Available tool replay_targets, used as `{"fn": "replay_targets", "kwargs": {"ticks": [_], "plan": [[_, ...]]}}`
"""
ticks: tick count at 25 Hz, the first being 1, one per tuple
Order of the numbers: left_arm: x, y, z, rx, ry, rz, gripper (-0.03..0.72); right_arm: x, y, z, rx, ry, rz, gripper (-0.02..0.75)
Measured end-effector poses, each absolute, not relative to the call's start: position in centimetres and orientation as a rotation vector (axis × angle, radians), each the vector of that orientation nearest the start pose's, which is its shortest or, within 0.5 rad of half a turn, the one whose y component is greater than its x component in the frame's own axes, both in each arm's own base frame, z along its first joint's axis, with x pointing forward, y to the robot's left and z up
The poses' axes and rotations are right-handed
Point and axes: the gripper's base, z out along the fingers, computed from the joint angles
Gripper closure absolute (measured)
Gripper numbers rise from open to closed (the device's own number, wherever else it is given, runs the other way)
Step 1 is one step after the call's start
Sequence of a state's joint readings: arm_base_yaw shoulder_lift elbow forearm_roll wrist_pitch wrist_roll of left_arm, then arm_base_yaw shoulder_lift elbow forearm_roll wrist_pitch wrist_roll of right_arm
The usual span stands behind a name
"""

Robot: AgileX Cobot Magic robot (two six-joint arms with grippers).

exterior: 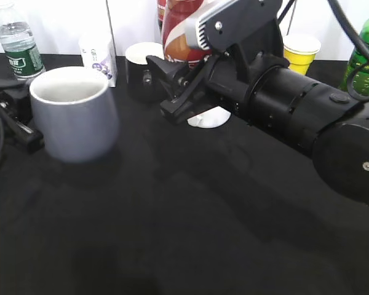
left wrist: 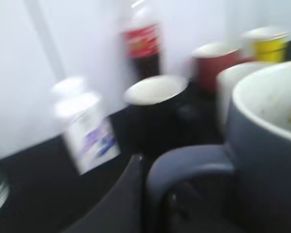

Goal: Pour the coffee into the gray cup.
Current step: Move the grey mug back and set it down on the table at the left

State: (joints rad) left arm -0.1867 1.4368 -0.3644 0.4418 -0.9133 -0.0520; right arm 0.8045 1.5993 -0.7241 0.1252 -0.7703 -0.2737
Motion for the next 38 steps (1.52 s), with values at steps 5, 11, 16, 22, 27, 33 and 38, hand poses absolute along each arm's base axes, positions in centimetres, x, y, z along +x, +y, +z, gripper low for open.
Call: {"fn": "replay_targets", "kwargs": {"ticks": [5,11,16,22,27,33,38], "plan": [[26.2,-5.8,15.7,0.376,1.643,-0.151,0.65,23.4,23.2,24.0,-0.702,1.447,0.413,0.21],[32.4,0.0,14.5,0.26,1.628,-0.003,0.651,23.4,23.2,24.0,-0.702,1.447,0.413,0.21],[36.2,1.5,11.8,0.282,1.636,0.007,0.651,23.4,23.2,24.0,-0.702,1.447,0.413,0.21],[38.2,1.5,10.6,0.3,1.593,-0.014,0.651,23.4,23.2,24.0,-0.702,1.447,0.413,0.21],[37.6,1.4,10.2,0.292,1.599,-0.026,0.598,23.4,23.2,24.0,-0.702,1.447,0.413,0.21],[34.4,1.4,9.7,0.245,1.663,-0.03,0.445,23.4,23.2,24.0,-0.702,1.447,0.413,0.21],[29.5,0.9,12.8,0.239,1.687,-0.023,0.442,23.4,23.2,24.0,-0.701,1.448,0.413,0.21]]}}
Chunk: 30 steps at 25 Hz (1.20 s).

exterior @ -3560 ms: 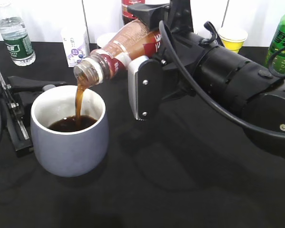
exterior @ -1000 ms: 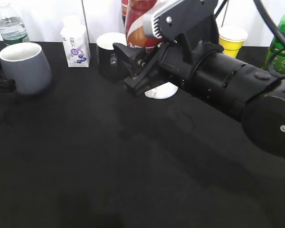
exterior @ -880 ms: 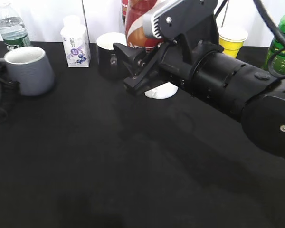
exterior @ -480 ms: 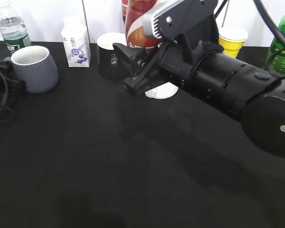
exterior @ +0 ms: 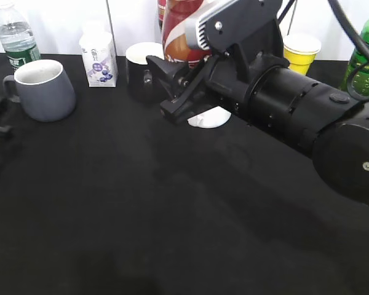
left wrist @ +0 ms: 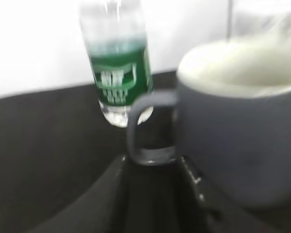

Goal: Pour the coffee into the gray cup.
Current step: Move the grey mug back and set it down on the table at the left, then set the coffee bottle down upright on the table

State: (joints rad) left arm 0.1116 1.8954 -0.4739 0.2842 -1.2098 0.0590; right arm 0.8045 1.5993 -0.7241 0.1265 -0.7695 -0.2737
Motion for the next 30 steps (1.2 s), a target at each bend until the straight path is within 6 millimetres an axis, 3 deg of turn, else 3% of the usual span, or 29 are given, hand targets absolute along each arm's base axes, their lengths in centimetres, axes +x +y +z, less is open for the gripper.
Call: {"fn": "replay_targets", "kwargs": {"ticks": [2,5,9,12,15,23,25,30], "plan": [[27.1,0.6,14.8,0.229,1.65,-0.027,0.442,23.7,22.9,23.9,-0.639,1.482,0.413,0.21],[25.2,-0.1,18.9,0.231,1.558,-0.043,0.442,25.2,21.2,24.6,-0.485,1.512,0.38,0.21],[23.3,-2.3,22.2,0.314,1.536,-0.111,0.442,28.6,15.8,25.8,-0.277,1.512,0.229,0.21],[22.5,-4.1,23.0,0.366,1.53,-0.173,0.442,30.3,12.1,25.6,-0.185,1.544,0.119,0.21],[22.2,-5.4,22.8,0.41,1.549,-0.216,0.442,31.2,10.1,25.1,-0.129,1.579,0.066,0.21],[22.1,-5.6,22.6,0.415,1.572,-0.218,0.442,34.2,10.5,13.7,-0.079,1.721,0.007,0.21],[22.1,-5.6,22.6,0.415,1.572,-0.218,0.442,35.0,10.7,12.0,-0.078,1.738,0.002,0.21],[22.1,-5.6,22.6,0.415,1.573,-0.218,0.442,37.4,11.6,10.0,-0.072,1.717,0.0,0.21]]}}
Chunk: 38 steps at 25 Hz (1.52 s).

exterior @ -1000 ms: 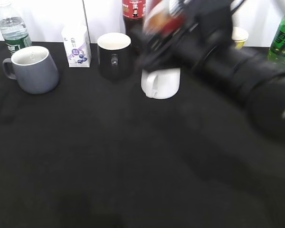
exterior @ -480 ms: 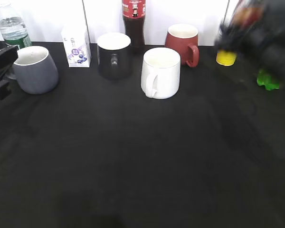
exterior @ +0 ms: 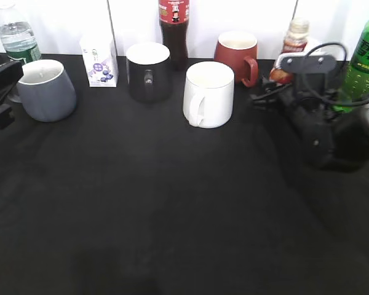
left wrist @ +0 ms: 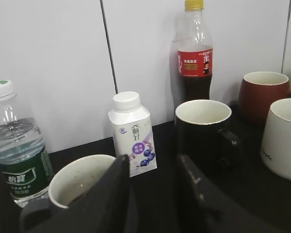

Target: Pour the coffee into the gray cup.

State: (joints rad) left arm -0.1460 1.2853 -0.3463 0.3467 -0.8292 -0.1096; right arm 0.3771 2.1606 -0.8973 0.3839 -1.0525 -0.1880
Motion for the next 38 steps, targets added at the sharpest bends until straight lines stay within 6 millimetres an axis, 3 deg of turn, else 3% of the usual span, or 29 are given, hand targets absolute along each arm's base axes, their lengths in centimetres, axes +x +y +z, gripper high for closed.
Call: {"fn": "replay_targets", "kwargs": {"ticks": [6,10,17,20,23,25,28,31,33,35,38], "plan": [[22.1,-5.6,22.6,0.415,1.574,-0.218,0.442,37.5,11.6,9.6,-0.07,1.713,-0.002,0.144],[22.1,-5.6,22.6,0.415,1.575,-0.218,0.442,37.3,11.6,9.9,-0.071,1.725,0.002,0.144],[22.1,-5.6,22.6,0.415,1.576,-0.218,0.442,33.1,10.5,11.4,-0.144,1.762,0.026,0.146],[22.2,-5.5,22.3,0.417,1.609,-0.209,0.442,31.2,10.0,13.4,-0.159,1.78,0.059,0.146],[22.1,-5.2,21.4,0.407,1.707,-0.189,0.442,29.8,9.9,17.8,-0.155,1.819,0.129,0.146],[22.9,-4.8,21.2,0.348,1.859,-0.177,0.442,28.3,9.8,20.1,-0.172,1.9,0.181,0.146],[24.3,-3.8,21.9,0.281,2.13,-0.053,0.435,26.2,10.1,21.7,-0.246,2.145,0.262,0.147],[24.2,-3.1,22.7,0.099,2.424,-0.022,0.433,25.1,10.8,22.6,-0.309,2.435,0.347,0.147],[23.7,-3.6,23.5,0.048,2.572,-0.039,0.374,24.9,11.2,23.8,-0.348,2.552,0.369,0.147],[23.0,-4.4,24.2,0.006,2.717,-0.087,0.26,24.8,10.8,24.8,-0.373,2.63,0.3,0.147],[21.3,-5.6,25.4,-0.024,2.937,-0.189,0.218,23.9,10.0,24.8,-0.405,2.753,0.201,0.147]]}}
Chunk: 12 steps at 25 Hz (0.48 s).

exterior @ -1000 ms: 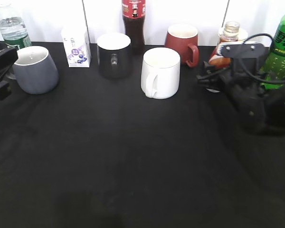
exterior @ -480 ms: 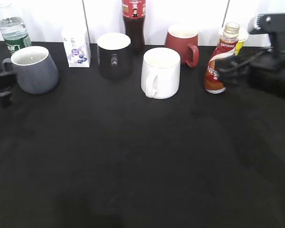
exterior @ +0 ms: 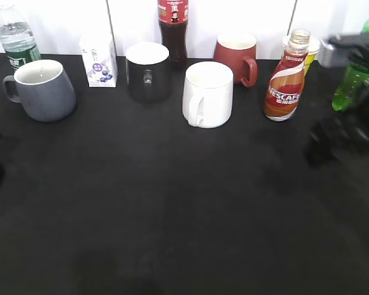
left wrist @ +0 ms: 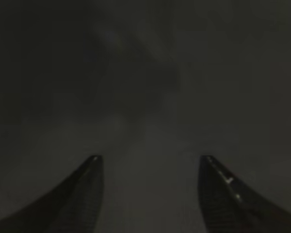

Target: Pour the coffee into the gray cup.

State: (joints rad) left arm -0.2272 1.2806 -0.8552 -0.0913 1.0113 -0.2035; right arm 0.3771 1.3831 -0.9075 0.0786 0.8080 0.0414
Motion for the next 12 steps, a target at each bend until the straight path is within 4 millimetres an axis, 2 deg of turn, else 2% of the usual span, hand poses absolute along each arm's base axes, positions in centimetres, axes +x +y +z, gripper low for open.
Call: {"fn": "replay_targets", "kwargs": {"ticks": [2,3,6,8,10,12], "plan": [[19.5,-5.7,26.7,-0.041,2.997,-0.255,0.217,22.9,9.6,25.7,-0.416,2.77,0.188,0.147],[18.4,-5.5,27.8,-0.024,2.973,-0.269,0.216,22.3,9.3,26.5,-0.417,2.758,0.19,0.147],[14.3,-4.6,31.6,0.121,2.762,-0.298,0.218,19.3,7.9,30.3,-0.403,2.63,0.19,0.147],[10.3,-3.6,34.0,0.225,2.574,-0.284,0.218,17.0,6.8,32.7,-0.39,2.52,0.184,0.147],[7.2,-2.5,34.8,0.258,2.443,-0.228,0.221,14.4,5.6,34.4,-0.385,2.455,0.173,0.147],[4.6,-1.7,34.0,0.259,2.37,-0.201,0.222,11.5,4.4,34.8,-0.374,2.387,0.18,0.147]]}}
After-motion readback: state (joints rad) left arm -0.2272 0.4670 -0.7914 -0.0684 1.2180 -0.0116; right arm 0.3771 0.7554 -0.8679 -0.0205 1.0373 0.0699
